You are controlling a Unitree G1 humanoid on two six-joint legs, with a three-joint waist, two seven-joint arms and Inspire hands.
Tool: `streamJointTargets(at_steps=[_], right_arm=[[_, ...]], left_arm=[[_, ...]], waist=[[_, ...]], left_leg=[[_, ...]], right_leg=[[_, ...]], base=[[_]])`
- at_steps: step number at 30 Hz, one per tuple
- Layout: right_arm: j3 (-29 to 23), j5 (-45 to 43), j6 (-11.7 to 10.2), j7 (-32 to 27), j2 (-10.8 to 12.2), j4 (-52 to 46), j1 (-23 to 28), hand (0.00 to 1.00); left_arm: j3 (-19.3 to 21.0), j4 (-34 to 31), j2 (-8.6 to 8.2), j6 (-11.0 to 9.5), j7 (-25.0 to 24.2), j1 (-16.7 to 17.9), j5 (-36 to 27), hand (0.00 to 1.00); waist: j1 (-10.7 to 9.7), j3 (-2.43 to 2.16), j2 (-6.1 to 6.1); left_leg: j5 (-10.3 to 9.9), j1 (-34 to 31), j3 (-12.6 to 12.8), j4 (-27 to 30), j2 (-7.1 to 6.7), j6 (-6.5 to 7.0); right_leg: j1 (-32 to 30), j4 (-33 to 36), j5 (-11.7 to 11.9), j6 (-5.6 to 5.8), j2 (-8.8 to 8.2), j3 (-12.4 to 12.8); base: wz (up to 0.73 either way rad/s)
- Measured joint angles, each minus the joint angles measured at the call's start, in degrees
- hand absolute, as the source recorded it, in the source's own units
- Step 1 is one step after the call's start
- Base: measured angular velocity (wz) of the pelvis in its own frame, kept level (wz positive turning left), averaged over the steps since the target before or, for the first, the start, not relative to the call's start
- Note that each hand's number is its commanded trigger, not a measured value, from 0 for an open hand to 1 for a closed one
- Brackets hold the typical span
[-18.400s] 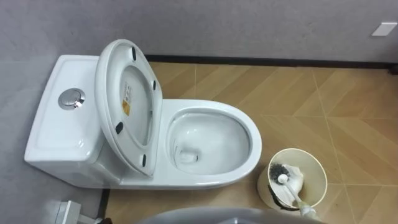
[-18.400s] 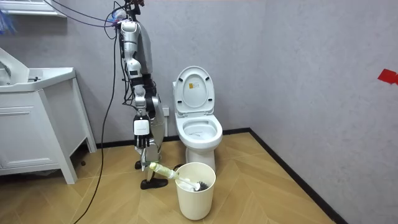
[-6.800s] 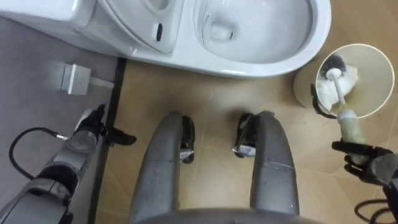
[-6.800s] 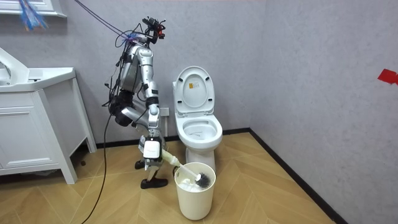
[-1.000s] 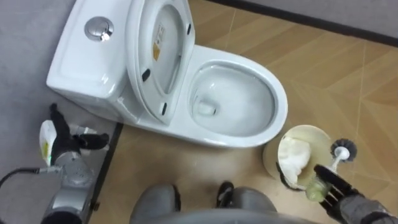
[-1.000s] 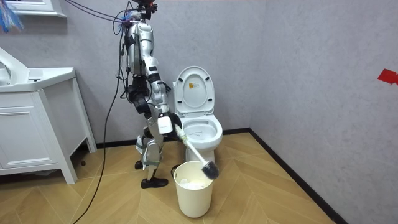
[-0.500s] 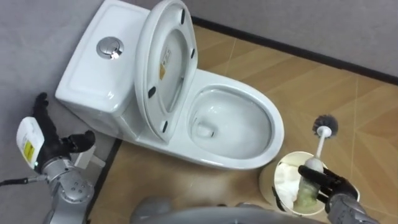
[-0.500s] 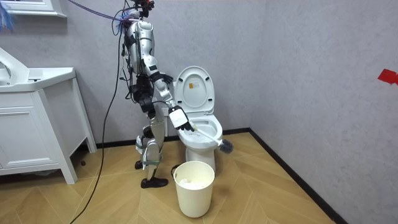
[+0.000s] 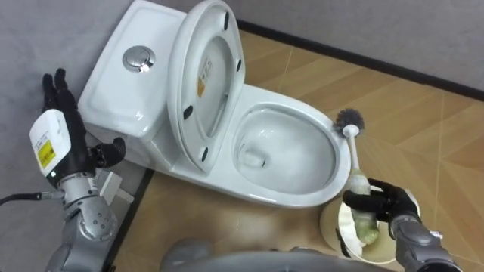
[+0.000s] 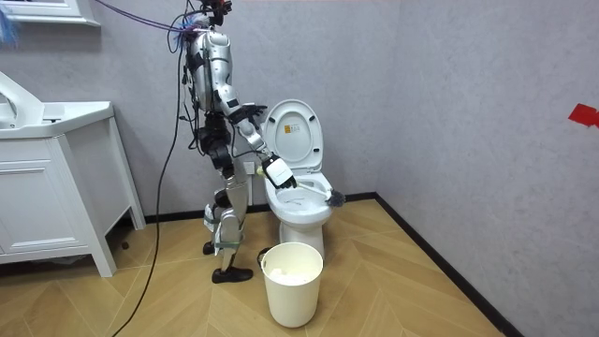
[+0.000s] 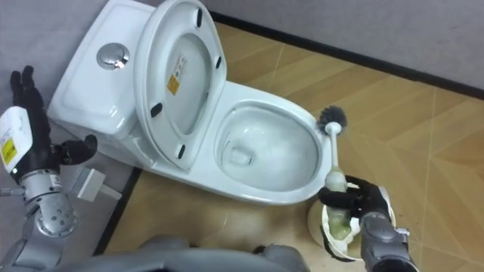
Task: Brush toilet
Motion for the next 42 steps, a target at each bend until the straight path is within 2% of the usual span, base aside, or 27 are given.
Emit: streamJointTargets(at_steps=[3, 9, 15, 18, 20, 24, 27, 28, 29, 31, 36, 39, 42], right_arm=[[0.2, -0.2, -0.8, 0.2, -0.1, 0.8, -0.2, 1.0], [0.7, -2.1, -1.0, 2.3, -0.8, 1.1, -0.4, 1.0], [0.3, -6.4, -1.0, 5.1, -2.0, 3.3, -4.3, 1.0], [0.1, -9.0, -1.4, 5.1, -2.8, 5.9, -6.9, 1.0], [0.8, -8.9, -1.4, 5.1, -4.3, 8.5, -9.9, 1.0], [3.9, -9.0, -1.4, 4.5, -6.0, 11.0, -14.1, 1.0], [5.1, -10.2, -1.4, 4.0, -6.4, 12.7, -17.2, 1.0], [5.6, -11.3, -1.4, 3.7, -6.4, 13.7, -18.4, 1.0], [6.4, -11.6, -1.4, 3.3, -6.5, 14.1, -19.4, 1.0], [7.1, -13.1, -1.4, 2.6, -6.7, 14.4, -20.8, 1.0], [7.5, -16.5, -1.3, 0.6, -7.0, 14.1, -22.7, 1.0], [9.8, -18.1, -1.1, -0.9, -7.7, 13.6, -23.0, 1.0], [11.3, -20.5, 0.4, -2.2, -7.8, 12.2, -23.2, 1.0]], left_arm=[[-0.1, 0.7, 0.23, -1.0, -0.4, -0.1, 0.0, 0.0], [-1.9, 2.1, 0.4, -1.1, -3.2, -0.4, 0.0, 0.0], [-3.9, 4.4, 0.96, -1.0, -9.4, -2.7, 2.2, 0.0], [-4.4, 5.5, 1.74, -0.8, -11.3, -4.1, 5.0, 0.0], [-5.9, 7.6, 2.48, -0.8, -12.1, -5.8, 6.7, 0.0], [-8.1, 9.6, 3.7, -0.3, -12.9, -9.7, 7.0, 0.0], [-9.8, 11.7, 5.02, 0.2, -13.3, -12.9, 8.3, 0.0], [-10.6, 12.3, 5.69, 0.4, -13.3, -14.0, 8.5, 0.0], [-11.3, 12.9, 6.57, 0.5, -13.3, -15.2, 8.5, 0.0], [-11.9, 13.3, 7.48, 0.5, -13.2, -16.7, 8.6, 0.0], [-12.6, 13.7, 8.06, 0.6, -12.7, -19.6, 8.7, 0.0], [-14.1, 14.8, 8.24, 1.0, -11.3, -21.3, 8.7, 0.0], [-14.9, 15.4, 8.61, 1.4, -10.7, -21.9, 8.4, 0.0]], waist=[[0.0, 0.03, -0.02], [-0.4, 0.21, -0.29], [-1.5, 0.12, -0.53], [-1.2, 0.21, -0.25], [-0.7, 0.3, 0.51], [0.3, 0.46, 0.52], [0.0, 0.78, 0.35], [0.1, 1.25, -0.25], [0.2, 1.43, -0.08], [0.2, 1.55, -0.21], [0.2, 1.9, -0.67], [0.5, 1.98, -0.73], [0.5, 2.0, -0.68]], left_leg=[[0.0, 0.0, -0.1, 0.0, -0.03, 0.0], [0.0, -0.6, -0.1, 0.0, -0.04, 0.0], [0.0, -2.8, -0.3, 1.0, -0.1, 0.0], [0.0, -3.8, -0.4, 1.4, -0.15, 0.01], [0.2, -4.4, -0.5, 1.5, -0.37, 0.22], [1.3, -6.8, -0.8, 1.7, -0.87, 0.21], [2.4, -8.6, -1.6, 1.9, -1.49, 0.25], [2.6, -9.4, -1.6, 2.0, -1.54, 0.27], [2.8, -10.3, -1.6, 2.3, -1.61, 0.25], [3.1, -12.2, -1.7, 2.8, -1.69, 0.24], [4.4, -15.5, -2.0, 3.1, -2.2, 0.26], [4.8, -16.9, -2.2, 3.4, -2.39, 0.34], [4.8, -17.2, -2.2, 3.7, -2.33, 0.33]], right_leg=[[0.1, 0.0, 0.0, 0.0, -0.03, -0.1], [-0.4, 0.0, 0.0, 0.02, -0.02, 0.0], [-2.5, 0.5, 0.1, 0.05, -0.1, -0.3], [-3.4, 0.9, 0.1, 0.04, -0.23, -0.3], [-4.1, 1.3, 0.1, 0.05, -0.5, -0.4], [-7.0, 3.1, 0.1, -0.08, -1.25, -0.6], [-8.6, 4.1, 0.3, -0.31, -2.0, -1.5], [-9.4, 4.4, 0.4, -0.41, -2.14, -1.5], [-10.4, 5.1, 0.5, -0.46, -2.31, -1.6], [-12.1, 5.7, 0.6, -0.65, -2.46, -1.6], [-15.7, 6.8, 1.1, -0.92, -3.04, -1.5], [-17.0, 7.3, 1.2, -1.02, -3.3, -1.6], [-17.1, 7.4, 1.2, -1.03, -3.25, -1.6]], base=[[0.0], [0.0], [0.01], [0.01], [0.05], [0.06], [0.19], [0.06], [0.0], [0.04], [0.05], [0.05], [0.0]])
